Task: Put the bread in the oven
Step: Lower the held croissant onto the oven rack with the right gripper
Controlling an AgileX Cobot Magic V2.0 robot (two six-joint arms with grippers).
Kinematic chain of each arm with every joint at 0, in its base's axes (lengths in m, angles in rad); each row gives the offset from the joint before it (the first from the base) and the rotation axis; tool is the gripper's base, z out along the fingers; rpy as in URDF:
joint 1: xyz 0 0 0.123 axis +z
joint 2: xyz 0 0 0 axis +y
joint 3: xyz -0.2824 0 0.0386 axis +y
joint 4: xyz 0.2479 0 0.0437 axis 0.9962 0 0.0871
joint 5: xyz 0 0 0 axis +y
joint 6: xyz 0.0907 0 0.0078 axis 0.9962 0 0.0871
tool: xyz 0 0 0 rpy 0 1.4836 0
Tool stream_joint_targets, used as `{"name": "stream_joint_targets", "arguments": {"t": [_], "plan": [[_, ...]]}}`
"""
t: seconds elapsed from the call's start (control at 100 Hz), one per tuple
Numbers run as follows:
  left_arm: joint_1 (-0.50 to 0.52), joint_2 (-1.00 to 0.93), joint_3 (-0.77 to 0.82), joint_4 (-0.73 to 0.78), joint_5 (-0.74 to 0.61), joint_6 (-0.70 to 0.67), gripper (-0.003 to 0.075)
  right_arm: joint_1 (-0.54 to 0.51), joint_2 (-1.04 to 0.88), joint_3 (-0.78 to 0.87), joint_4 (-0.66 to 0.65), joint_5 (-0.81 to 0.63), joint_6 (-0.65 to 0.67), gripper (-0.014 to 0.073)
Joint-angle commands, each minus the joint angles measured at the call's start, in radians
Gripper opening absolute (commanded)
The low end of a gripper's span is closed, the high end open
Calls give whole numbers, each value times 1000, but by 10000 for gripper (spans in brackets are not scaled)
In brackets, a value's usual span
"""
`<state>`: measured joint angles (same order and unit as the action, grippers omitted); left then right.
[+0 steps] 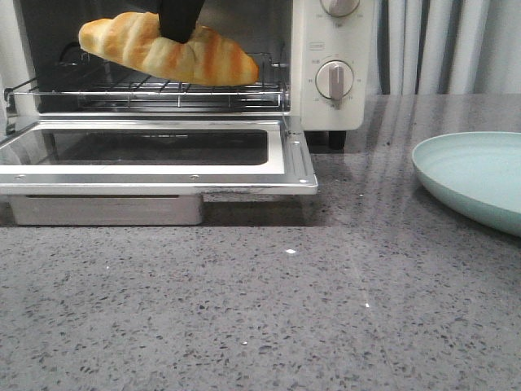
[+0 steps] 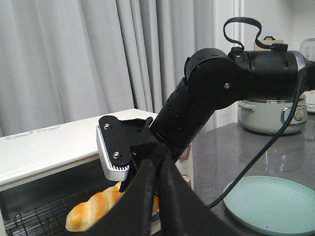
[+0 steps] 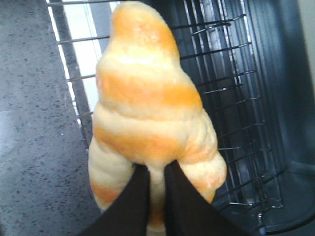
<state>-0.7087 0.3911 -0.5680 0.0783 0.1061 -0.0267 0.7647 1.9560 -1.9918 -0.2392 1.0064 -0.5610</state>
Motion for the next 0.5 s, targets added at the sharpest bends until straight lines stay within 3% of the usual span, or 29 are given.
{"name": "stream_joint_targets", "arguments": {"t": [0.0,0.49], "plan": [[-4,5,-36,1,-70,-2,-20,0,-57,-33,-44,-67,-10,-65],[-4,5,-36,1,-70,-2,-20,-1,-19,-33,-83,-88,-4,-65]]}}
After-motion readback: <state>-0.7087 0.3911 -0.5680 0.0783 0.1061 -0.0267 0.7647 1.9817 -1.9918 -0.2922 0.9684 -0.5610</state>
